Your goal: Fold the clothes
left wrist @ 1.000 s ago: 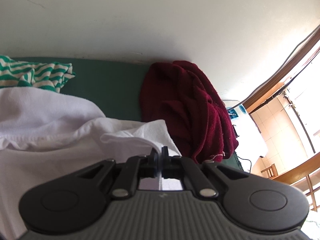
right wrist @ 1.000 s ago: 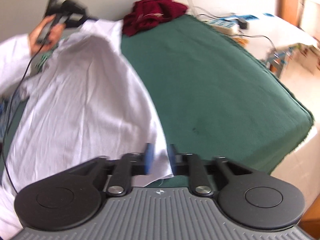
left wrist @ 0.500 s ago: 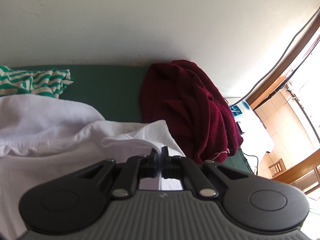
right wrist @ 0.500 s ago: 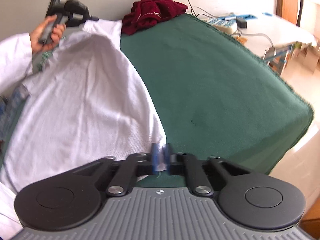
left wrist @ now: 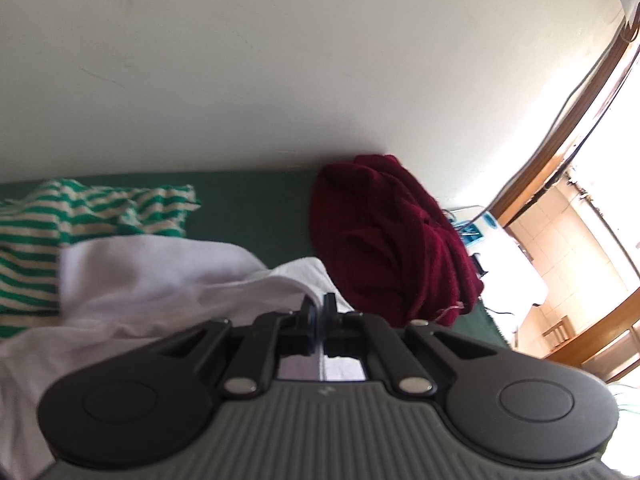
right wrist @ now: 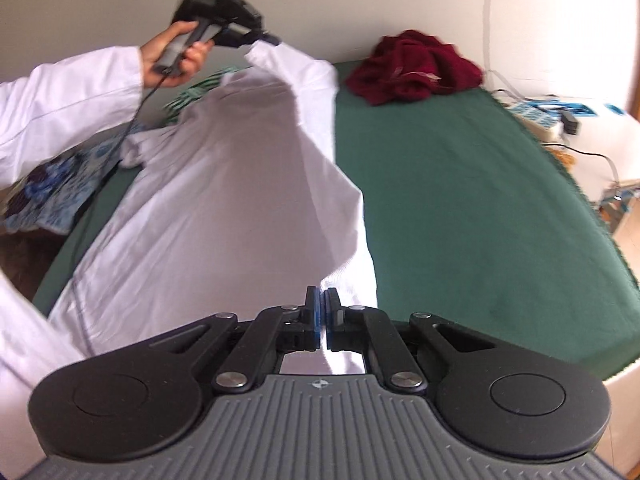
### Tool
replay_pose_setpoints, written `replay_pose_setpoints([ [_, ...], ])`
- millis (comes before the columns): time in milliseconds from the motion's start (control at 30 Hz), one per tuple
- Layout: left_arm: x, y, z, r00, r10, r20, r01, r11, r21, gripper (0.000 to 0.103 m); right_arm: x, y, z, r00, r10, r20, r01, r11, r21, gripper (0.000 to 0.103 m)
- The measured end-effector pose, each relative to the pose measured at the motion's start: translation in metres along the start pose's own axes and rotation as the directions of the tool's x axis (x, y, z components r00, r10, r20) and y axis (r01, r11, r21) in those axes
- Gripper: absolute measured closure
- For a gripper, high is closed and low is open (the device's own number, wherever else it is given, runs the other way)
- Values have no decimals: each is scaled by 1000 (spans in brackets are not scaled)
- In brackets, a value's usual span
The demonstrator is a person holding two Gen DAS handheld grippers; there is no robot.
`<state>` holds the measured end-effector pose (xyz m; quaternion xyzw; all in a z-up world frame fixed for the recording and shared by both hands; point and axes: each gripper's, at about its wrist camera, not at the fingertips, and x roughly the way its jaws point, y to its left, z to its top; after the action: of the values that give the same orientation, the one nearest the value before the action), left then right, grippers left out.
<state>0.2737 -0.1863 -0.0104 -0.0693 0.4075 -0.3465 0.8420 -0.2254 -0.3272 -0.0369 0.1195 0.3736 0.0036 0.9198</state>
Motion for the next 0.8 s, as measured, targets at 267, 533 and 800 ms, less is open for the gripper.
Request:
replay_pose_setpoints([
  [267,16,51,-26,988,140,-64,-141,990,-18,103,36,40,-14,986,127,-105,-130,991,-21,100],
  [533,30,78,-56,982,153,-114,-161,984,-70,103,21,43,-9,972,199,-127,-193,980,57,94],
  [800,-34,45,-63,976,212,52,-218,960,177,95,11,13,-22,989,-82,-126,85,996,22,84],
])
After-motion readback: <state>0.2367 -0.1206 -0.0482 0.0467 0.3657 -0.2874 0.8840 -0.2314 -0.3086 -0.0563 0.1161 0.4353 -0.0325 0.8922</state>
